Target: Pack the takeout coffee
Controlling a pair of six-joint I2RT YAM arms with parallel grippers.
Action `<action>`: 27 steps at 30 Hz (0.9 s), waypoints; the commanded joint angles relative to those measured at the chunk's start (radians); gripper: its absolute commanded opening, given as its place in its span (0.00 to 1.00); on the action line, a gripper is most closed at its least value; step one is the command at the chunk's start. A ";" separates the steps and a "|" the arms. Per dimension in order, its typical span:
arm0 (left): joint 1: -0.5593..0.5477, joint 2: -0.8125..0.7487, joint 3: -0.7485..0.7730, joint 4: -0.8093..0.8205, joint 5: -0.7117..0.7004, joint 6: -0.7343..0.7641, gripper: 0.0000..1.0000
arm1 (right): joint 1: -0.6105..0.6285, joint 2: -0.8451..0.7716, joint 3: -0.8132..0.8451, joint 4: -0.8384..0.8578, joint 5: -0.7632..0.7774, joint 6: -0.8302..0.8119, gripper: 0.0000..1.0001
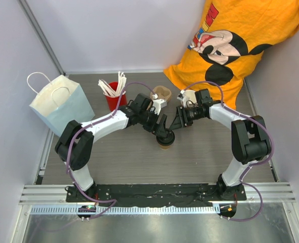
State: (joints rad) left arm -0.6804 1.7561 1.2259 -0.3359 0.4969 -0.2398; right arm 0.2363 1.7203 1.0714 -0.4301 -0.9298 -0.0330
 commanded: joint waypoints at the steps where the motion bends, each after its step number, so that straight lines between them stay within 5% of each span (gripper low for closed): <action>1: 0.004 -0.009 0.007 -0.037 -0.067 0.042 0.72 | 0.014 -0.005 0.010 -0.036 -0.006 -0.062 0.51; 27: -0.015 0.016 0.017 -0.114 -0.138 0.082 0.70 | 0.159 0.007 -0.024 -0.114 0.397 -0.196 0.52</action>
State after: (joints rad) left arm -0.6895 1.7561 1.2514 -0.4171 0.4717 -0.2169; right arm 0.3523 1.6794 1.0897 -0.4294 -0.7322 -0.1543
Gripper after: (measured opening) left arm 0.700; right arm 0.515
